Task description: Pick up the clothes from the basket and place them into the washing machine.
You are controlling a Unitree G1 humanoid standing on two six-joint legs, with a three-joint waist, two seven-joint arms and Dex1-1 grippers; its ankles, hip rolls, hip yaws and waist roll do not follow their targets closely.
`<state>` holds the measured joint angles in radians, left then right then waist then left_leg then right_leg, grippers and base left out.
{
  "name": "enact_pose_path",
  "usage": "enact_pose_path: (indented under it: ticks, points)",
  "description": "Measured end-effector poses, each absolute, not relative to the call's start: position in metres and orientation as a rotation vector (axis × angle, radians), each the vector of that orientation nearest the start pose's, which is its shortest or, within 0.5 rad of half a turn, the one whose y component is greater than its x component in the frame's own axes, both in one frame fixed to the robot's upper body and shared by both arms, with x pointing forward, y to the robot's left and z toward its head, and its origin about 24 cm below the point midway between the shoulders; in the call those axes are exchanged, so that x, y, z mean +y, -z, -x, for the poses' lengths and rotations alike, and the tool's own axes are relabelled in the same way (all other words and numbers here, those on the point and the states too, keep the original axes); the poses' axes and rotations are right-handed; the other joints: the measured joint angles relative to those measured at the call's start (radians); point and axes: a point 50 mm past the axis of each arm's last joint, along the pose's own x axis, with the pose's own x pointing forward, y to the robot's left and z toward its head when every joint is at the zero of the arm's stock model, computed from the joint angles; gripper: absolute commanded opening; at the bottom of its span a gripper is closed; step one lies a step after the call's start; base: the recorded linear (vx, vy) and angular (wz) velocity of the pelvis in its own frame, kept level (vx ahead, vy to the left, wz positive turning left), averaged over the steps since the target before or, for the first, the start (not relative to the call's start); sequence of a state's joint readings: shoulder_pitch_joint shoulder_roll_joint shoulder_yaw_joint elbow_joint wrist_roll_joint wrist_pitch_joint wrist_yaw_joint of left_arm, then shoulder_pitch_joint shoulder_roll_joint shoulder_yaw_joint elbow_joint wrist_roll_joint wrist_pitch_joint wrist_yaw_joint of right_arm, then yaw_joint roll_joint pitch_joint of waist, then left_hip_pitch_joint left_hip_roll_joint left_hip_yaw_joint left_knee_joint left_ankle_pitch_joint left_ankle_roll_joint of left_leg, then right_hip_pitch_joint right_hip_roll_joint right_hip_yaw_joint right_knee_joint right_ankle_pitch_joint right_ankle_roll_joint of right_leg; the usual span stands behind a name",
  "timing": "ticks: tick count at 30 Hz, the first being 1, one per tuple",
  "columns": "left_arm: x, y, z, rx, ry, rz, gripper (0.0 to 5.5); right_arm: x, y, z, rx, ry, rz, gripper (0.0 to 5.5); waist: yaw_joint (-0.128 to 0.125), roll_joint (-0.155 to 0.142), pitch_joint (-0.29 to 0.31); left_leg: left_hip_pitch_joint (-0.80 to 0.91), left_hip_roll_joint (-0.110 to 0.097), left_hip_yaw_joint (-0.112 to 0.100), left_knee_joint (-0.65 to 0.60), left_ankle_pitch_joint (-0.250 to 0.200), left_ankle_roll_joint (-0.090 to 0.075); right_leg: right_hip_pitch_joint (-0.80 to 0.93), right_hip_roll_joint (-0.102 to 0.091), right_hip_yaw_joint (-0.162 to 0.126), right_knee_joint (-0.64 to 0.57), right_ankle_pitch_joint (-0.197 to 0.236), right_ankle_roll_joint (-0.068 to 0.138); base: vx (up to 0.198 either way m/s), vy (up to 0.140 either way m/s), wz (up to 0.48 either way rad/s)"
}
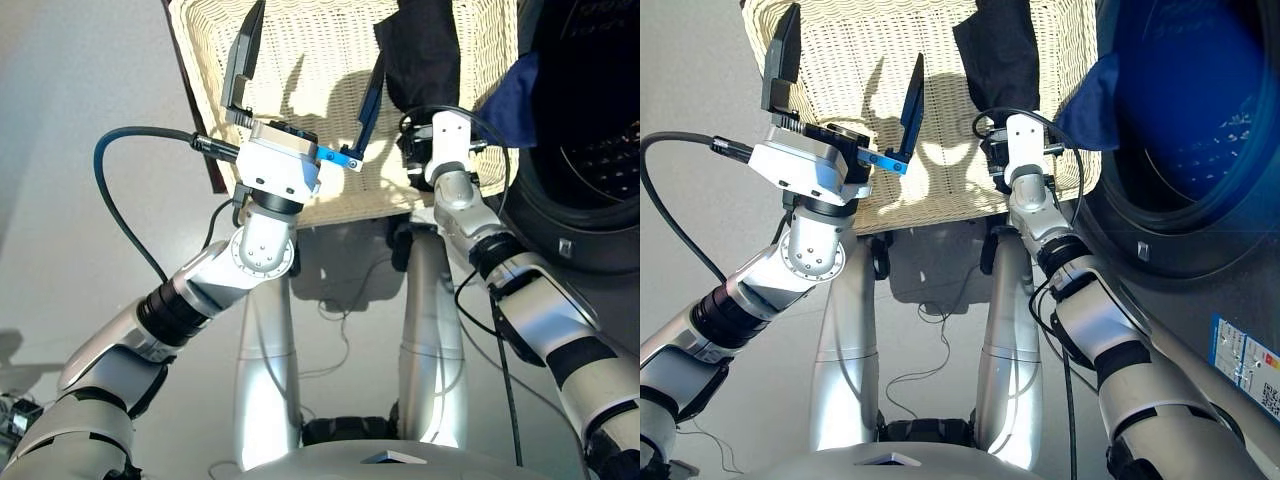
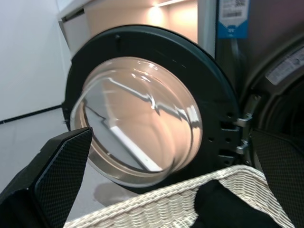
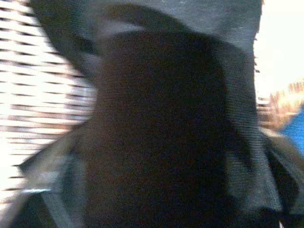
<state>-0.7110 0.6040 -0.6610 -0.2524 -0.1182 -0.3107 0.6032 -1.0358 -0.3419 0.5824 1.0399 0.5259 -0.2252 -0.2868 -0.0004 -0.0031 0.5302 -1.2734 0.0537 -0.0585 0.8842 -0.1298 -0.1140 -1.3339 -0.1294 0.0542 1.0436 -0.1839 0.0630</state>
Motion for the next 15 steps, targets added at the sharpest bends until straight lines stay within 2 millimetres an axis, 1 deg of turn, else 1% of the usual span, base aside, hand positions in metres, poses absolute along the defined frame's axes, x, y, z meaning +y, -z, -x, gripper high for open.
enact_pose_path:
  ticks: [2,4,6,9,11,12,13,14,15]
  points:
    - [0.071,-0.241,-0.257,-1.047,0.308,-0.185,5.5,-0.139,-0.153,-0.41,-0.151,0.046,0.239,0.0,0.001,0.001,0.0,-0.001,-0.001,-0.001,-0.009,0.0,0.0,-0.002,0.0,0.001,-0.002,0.0,-0.001,-0.044,-0.001,0.057]
    - [0.071,-0.241,-0.258,-1.045,0.306,-0.185,5.5,-0.145,-0.157,-0.411,-0.153,0.071,0.242,0.0,0.006,0.001,-0.001,-0.001,-0.001,-0.002,-0.013,0.0,-0.001,-0.002,-0.001,0.0,-0.004,0.004,-0.005,-0.087,0.003,0.061]
    - [0.072,-0.24,-0.258,-1.041,0.305,-0.186,5.5,-0.147,-0.159,-0.411,-0.161,0.072,0.232,0.0,0.007,0.002,0.0,-0.001,-0.002,-0.003,-0.024,0.0,0.0,-0.001,0.0,-0.001,-0.017,0.008,-0.005,0.0,0.0,0.0]
    - [0.071,-0.239,-0.257,-1.029,0.322,-0.171,5.5,-0.148,-0.157,-0.41,-0.153,0.069,0.179,0.0,0.007,0.003,0.0,0.005,-0.002,-0.003,-0.023,0.001,0.0,0.007,-0.001,-0.004,-0.019,0.01,-0.005,0.026,-0.003,-0.007]
    - [0.071,-0.239,-0.255,-1.028,0.332,-0.163,5.5,-0.149,-0.158,-0.407,-0.166,0.059,0.131,0.0,0.005,0.004,0.0,0.006,-0.002,-0.005,-0.018,0.0,0.0,0.011,0.001,-0.008,-0.018,0.002,-0.002,0.076,-0.01,-0.036]
    - [0.07,-0.238,-0.255,-1.026,0.336,-0.161,5.5,-0.152,-0.156,-0.405,-0.165,0.059,0.112,0.0,0.005,0.005,0.001,0.008,-0.001,-0.005,-0.014,0.008,-0.002,0.013,0.001,-0.01,-0.013,-0.005,-0.001,0.0,0.0,0.0]
    - [0.071,-0.237,-0.255,-1.022,0.336,-0.161,5.5,-0.153,-0.154,-0.404,-0.163,0.059,0.107,0.0,0.005,0.006,0.001,0.007,-0.001,-0.008,-0.008,0.023,-0.012,0.013,0.001,-0.01,-0.006,-0.008,0.0,0.0,0.0,0.0]
    - [0.071,-0.238,-0.255,-1.024,0.338,-0.161,5.5,-0.154,-0.156,-0.403,-0.173,0.058,0.084,0.0,0.002,0.007,0.002,0.006,-0.003,-0.007,-0.006,0.018,-0.016,0.012,0.002,-0.009,-0.004,-0.017,0.004,0.0,0.0,0.0]
    - [0.07,-0.237,-0.255,-1.021,0.342,-0.164,5.5,-0.158,-0.155,-0.399,-0.182,0.06,0.059,0.0,0.003,0.008,0.002,0.003,-0.006,-0.007,0.003,0.017,-0.008,0.011,0.0,-0.01,0.006,-0.021,0.002,0.0,0.0,0.0]
